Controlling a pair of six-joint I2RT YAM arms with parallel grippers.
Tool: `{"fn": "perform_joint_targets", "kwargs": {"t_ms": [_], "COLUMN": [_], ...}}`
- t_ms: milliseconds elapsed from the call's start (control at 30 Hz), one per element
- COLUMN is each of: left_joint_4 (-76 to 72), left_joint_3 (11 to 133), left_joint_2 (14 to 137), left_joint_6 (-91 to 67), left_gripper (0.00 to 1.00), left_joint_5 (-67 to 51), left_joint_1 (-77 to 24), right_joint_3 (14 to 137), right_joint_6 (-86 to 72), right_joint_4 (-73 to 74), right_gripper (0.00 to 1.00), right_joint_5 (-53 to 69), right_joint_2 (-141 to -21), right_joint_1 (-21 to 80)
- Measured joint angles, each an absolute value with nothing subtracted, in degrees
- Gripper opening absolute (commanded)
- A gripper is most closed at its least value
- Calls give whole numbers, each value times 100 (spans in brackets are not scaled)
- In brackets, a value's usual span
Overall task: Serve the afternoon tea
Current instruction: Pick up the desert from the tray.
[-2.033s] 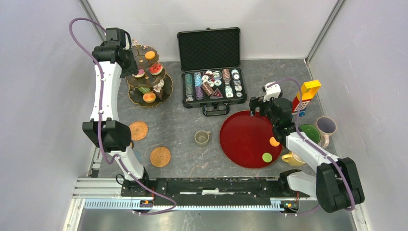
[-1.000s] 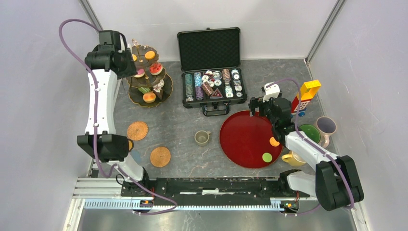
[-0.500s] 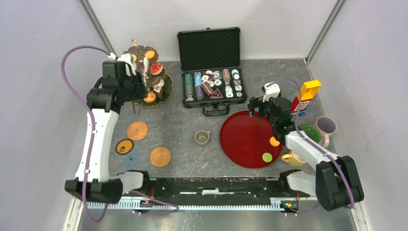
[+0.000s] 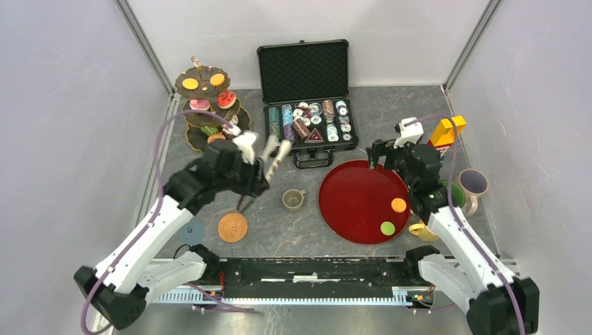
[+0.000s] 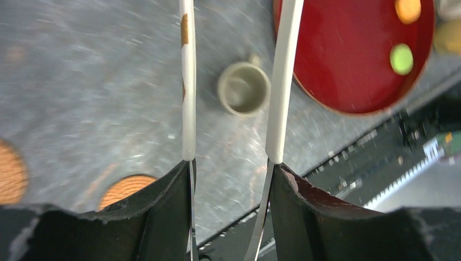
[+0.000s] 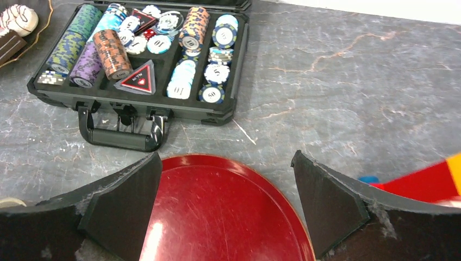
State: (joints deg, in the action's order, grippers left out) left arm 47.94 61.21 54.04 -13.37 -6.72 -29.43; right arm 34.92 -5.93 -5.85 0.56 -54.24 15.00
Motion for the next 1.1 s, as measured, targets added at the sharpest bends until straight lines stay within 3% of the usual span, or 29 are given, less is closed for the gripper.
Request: {"fn": "perform_joint_targets", "kwargs": {"t_ms": [267,467,933,1100], "left_joint_4": [3444,3098,4246,4556], "left_joint_3": [5524,6705,10366,10698], "left_joint_2": [6818,8925,12245,12652], "left_joint_6": [-2276,-2394,-913,-733], "left_gripper": [55,55,60,63], "left_joint_5": [-185,191,440,429], "left_joint_1": [-5645,-7078,-7456,-7369], "right_joint_3": [3166,3402,4217,4209], "right_joint_6": [-593,-622,-353,-246], "right_joint_4": [633,1356,2038,2176], "right_gripper": [98,98,98,98], "right_joint_5": [-443,-659,-996,-1020], "right_joint_2": [-3747,-2880,-2126,-2095], "right_joint_1": [1518,1518,1518,1518]}}
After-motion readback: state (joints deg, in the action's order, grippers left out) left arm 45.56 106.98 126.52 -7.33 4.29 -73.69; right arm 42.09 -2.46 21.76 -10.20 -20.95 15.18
